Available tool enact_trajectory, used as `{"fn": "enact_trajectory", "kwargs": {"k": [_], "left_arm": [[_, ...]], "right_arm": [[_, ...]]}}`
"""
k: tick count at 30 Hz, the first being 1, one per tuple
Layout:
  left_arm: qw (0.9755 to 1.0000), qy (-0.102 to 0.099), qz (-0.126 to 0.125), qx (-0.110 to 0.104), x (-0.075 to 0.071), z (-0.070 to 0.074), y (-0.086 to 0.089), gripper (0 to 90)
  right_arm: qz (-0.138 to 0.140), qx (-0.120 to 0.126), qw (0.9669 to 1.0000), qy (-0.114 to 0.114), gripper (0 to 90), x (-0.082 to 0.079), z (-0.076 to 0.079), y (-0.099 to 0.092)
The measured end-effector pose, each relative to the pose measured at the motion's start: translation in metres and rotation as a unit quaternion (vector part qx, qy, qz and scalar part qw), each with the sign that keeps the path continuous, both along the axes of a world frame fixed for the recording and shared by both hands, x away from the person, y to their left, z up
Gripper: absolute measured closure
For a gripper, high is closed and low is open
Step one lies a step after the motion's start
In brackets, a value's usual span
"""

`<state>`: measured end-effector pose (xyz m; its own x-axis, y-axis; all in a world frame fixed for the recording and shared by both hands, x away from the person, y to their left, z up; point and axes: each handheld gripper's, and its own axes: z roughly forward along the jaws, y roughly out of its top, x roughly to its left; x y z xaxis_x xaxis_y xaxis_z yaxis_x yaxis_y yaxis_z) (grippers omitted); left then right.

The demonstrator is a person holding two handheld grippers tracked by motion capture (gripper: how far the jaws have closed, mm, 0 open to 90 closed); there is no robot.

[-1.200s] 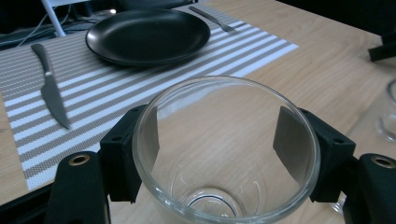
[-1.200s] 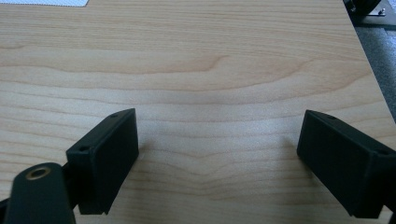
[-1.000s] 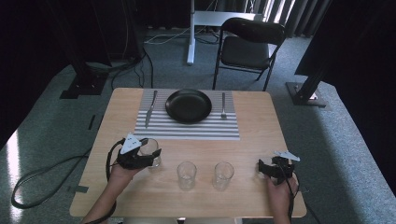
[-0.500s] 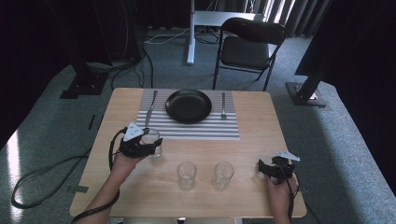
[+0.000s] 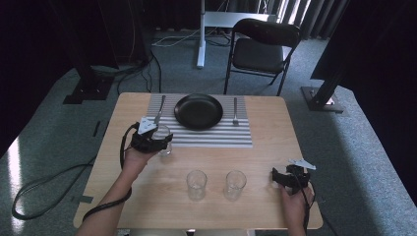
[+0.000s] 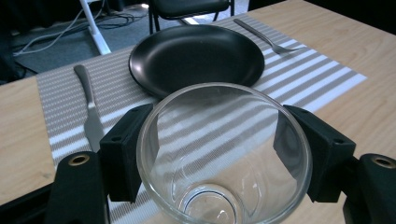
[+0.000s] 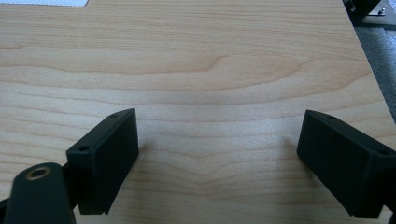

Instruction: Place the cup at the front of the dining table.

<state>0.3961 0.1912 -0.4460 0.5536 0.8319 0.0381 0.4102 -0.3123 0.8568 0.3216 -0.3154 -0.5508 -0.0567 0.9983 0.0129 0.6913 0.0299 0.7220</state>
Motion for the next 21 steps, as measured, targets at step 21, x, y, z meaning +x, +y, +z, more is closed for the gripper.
{"fn": "enact_trajectory", "kwargs": {"k": [21], "left_arm": [[0.9991,0.004,0.039,0.015,0.057,0.005,-0.006,29.4]], "right_arm": [[0.000,0.000,1.0000,0.000,12.0,0.000,0.000,0.000]]}}
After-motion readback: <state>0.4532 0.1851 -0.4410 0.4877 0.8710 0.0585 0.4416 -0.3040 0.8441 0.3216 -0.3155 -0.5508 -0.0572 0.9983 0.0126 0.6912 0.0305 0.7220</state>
